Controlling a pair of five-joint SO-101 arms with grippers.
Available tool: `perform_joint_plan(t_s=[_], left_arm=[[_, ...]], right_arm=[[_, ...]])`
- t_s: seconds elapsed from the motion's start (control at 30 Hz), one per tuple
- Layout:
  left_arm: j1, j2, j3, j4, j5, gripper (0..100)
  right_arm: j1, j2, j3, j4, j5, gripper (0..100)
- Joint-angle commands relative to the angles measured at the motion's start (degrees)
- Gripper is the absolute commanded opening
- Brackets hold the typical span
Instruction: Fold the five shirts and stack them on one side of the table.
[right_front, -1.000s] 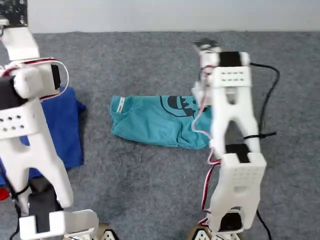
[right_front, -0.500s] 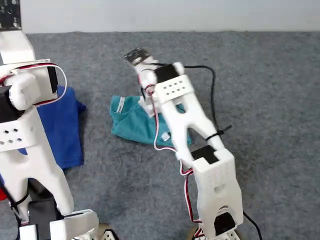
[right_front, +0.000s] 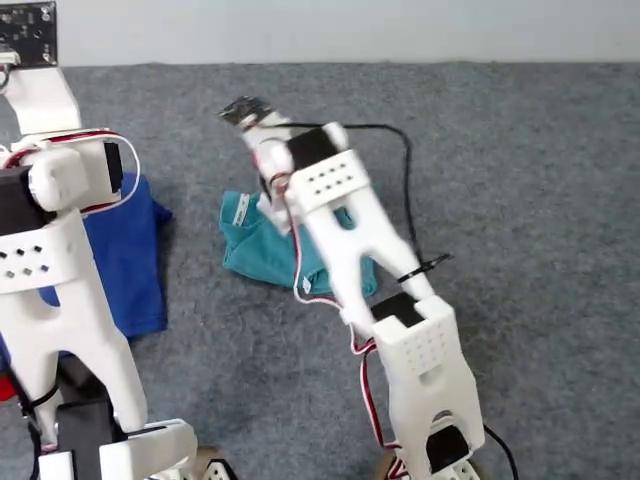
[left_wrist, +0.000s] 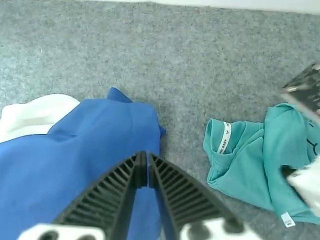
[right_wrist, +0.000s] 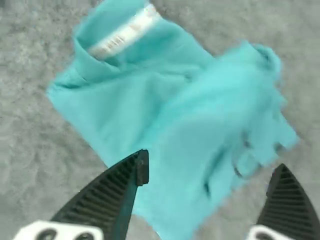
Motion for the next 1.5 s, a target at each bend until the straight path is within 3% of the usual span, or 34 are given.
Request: perform_joint_plan(t_s=[0.0,0.17,0.27,0.37,0.57,0.73,0.83,0.97,1.23,1.33,1.47], left_arm=[[0.18,-1.67,-0.22,0.53,-0.18,2],[0.18,-1.67,-0.31,0.44,-0.18,2],[0.18,-1.67,-0.31,0.44,-0.18,2],[0.18,-1.67,-0.31,0.44,-0.18,2],[0.18,-1.67,-0.31,0.44,-0.18,2],[-0.18,-1.67,-0.4,0.44,-0.18,2],[-0.18,-1.67,-0.4,0.44,-0.18,2],[-0.09,-1.67,-0.31,0.44,-0.18,2],[0.26,-1.14,-0.13,0.44,-0.18,2],[0.26,-1.14,-0.13,0.44,-0.18,2],[0.26,-1.49,-0.13,0.44,-0.18,2]], right_arm=[[4.44,-3.91,-5.27,6.46,4.75,30.8],[10.77,-3.47,-2.37,6.29,12.75,0.5],[13.23,-0.66,0.53,4.26,13.89,4.9],[12.26,4.88,0.7,1.98,13.89,1.6],[-1.8,11.47,-2.11,-7.52,13.71,1.0],[-9.63,11.3,-16.0,-11.21,13.63,1.0],[-8.75,11.21,-24.88,-7.43,12.04,1.4],[-1.89,11.82,-30.59,-0.84,11.69,1.5],[12.35,20.35,-30.51,-2.68,11.96,1.5],[12.09,25.19,-30.68,-6.2,11.96,1.5],[5.93,29.58,-30.68,-12.18,11.96,1.3]])
